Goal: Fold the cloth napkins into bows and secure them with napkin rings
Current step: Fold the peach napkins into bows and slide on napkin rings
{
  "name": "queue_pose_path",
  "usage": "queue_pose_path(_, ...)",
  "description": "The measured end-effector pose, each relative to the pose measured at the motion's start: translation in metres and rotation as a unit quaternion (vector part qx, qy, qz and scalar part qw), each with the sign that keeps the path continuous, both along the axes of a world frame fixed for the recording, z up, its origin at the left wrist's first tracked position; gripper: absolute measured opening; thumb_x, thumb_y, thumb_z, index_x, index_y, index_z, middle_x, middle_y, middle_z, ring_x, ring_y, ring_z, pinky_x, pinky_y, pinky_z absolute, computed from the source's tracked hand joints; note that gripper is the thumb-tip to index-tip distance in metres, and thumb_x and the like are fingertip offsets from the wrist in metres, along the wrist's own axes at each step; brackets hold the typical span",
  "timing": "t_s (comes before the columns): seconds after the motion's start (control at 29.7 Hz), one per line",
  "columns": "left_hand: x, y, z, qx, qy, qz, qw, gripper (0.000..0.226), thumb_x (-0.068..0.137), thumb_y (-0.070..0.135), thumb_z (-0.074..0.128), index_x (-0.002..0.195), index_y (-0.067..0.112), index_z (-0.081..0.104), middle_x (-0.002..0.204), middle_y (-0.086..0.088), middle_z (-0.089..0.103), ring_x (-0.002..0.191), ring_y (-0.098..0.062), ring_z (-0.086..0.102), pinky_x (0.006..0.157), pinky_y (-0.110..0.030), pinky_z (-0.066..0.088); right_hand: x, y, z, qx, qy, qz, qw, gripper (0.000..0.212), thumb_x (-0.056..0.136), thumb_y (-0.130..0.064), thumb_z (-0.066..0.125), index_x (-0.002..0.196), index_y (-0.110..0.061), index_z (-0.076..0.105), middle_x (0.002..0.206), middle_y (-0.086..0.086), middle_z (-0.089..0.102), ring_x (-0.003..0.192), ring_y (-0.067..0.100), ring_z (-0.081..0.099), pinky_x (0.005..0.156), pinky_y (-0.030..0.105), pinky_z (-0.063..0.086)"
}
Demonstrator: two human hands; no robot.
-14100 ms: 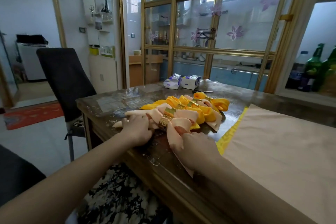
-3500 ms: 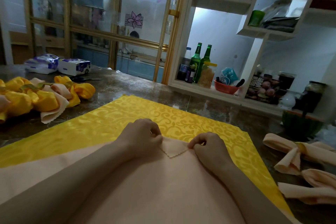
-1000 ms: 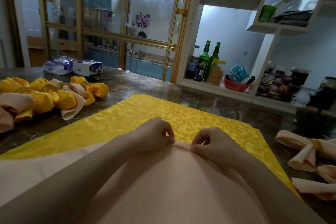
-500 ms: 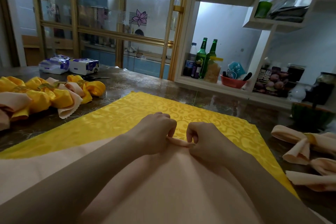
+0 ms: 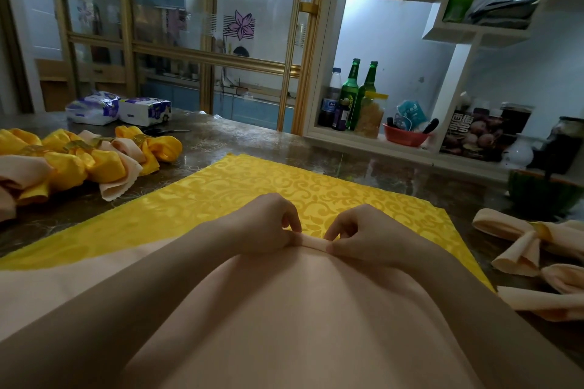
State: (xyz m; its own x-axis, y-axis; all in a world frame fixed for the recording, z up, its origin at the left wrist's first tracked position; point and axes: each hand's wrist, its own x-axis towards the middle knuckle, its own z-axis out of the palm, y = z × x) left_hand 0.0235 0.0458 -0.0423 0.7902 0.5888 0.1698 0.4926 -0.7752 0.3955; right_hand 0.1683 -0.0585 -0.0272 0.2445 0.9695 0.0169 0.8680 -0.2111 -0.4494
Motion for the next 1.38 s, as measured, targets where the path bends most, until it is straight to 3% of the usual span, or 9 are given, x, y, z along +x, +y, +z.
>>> queue_pose_path(0.17,0.001,-0.006,0.0,0.048,0.013,0.008,0.999,0.018,0.089,0.026,0.061,0.105,0.018,0.064,0.111,0.002,0.056,0.097,-0.012,0.048,0.084,-0.026,0.045,-0.006,0.003,-0.002,0.019,-0.037,-0.004,0.999,0.004,0.082,-0.023,0.065,0.08,-0.024,0.062,0.085,-0.008,0.062,0.075,0.004,0.054,0.06,0.015,0.042)
queue_pose_path(0.47,-0.004,-0.01,0.009,0.024,0.018,0.0,1.0,0.016,0.089,0.012,0.059,0.097,0.019,0.071,0.093,0.005,0.061,0.069,0.0,0.047,0.063,-0.013,0.041,-0.02,0.0,0.006,-0.013,-0.095,0.029,0.995,0.015,0.078,-0.008,0.06,0.082,-0.021,0.054,0.077,-0.009,0.045,0.067,0.006,0.043,0.052,0.02,0.034)
queue_pose_path(0.67,-0.004,-0.012,0.007,0.064,0.04,0.004,0.997,0.018,0.089,0.017,0.06,0.104,0.019,0.069,0.098,0.007,0.058,0.086,-0.006,0.044,0.081,-0.024,0.045,-0.018,0.001,0.011,-0.038,-0.075,0.03,0.996,0.015,0.085,-0.01,0.053,0.085,-0.019,0.064,0.081,-0.007,0.056,0.077,0.01,0.054,0.061,0.02,0.044)
queue_pose_path(0.84,-0.008,-0.012,0.002,0.06,0.009,0.011,0.998,0.017,0.087,0.012,0.059,0.098,0.019,0.069,0.09,0.008,0.057,0.081,-0.006,0.048,0.075,-0.022,0.046,-0.009,-0.002,0.012,-0.019,-0.023,0.022,0.999,0.012,0.082,-0.013,0.065,0.08,-0.02,0.073,0.083,-0.009,0.066,0.085,0.008,0.06,0.075,0.022,0.049)
queue_pose_path(0.98,-0.016,-0.01,0.001,0.027,-0.034,0.01,0.999,0.014,0.089,0.014,0.058,0.093,0.014,0.071,0.081,0.011,0.058,0.071,0.002,0.051,0.064,-0.007,0.04,-0.005,-0.004,0.007,-0.023,0.01,0.009,1.0,0.008,0.078,-0.02,0.07,0.074,-0.027,0.07,0.088,-0.011,0.067,0.082,0.002,0.058,0.07,0.018,0.046)
queue_pose_path(1.08,-0.019,-0.011,-0.001,0.029,-0.025,0.004,0.999,0.016,0.091,0.017,0.057,0.099,0.018,0.071,0.084,0.014,0.052,0.07,0.004,0.047,0.062,-0.004,0.036,-0.004,-0.004,0.007,-0.041,0.003,0.002,0.999,0.01,0.079,-0.026,0.071,0.088,-0.026,0.066,0.083,-0.012,0.058,0.075,0.002,0.053,0.065,0.018,0.043)
queue_pose_path(1.15,-0.021,-0.01,-0.003,0.024,-0.014,0.004,1.0,0.018,0.092,0.02,0.056,0.105,0.02,0.07,0.09,0.011,0.05,0.079,0.0,0.048,0.071,-0.006,0.038,-0.006,-0.004,0.007,-0.046,-0.01,0.003,0.999,0.014,0.08,-0.027,0.069,0.094,-0.026,0.067,0.081,-0.012,0.055,0.072,0.002,0.051,0.061,0.019,0.04)
queue_pose_path(1.25,-0.026,-0.011,0.0,-0.003,-0.006,0.003,1.0,0.018,0.091,0.023,0.059,0.105,0.021,0.07,0.094,0.01,0.051,0.093,-0.01,0.055,0.089,-0.026,0.045,-0.011,-0.004,0.008,-0.04,-0.038,0.014,0.998,0.007,0.081,-0.025,0.067,0.087,-0.027,0.065,0.077,-0.014,0.052,0.069,0.002,0.05,0.056,0.019,0.037)
queue_pose_path(1.38,-0.032,-0.014,0.003,-0.014,-0.012,-0.01,1.0,0.015,0.088,0.02,0.063,0.101,0.019,0.071,0.09,0.012,0.056,0.09,-0.007,0.055,0.083,-0.021,0.046,-0.018,-0.004,0.01,-0.052,-0.063,0.023,0.996,0.014,0.078,-0.016,0.065,0.084,-0.025,0.058,0.078,-0.01,0.051,0.071,0.008,0.05,0.054,0.021,0.037)
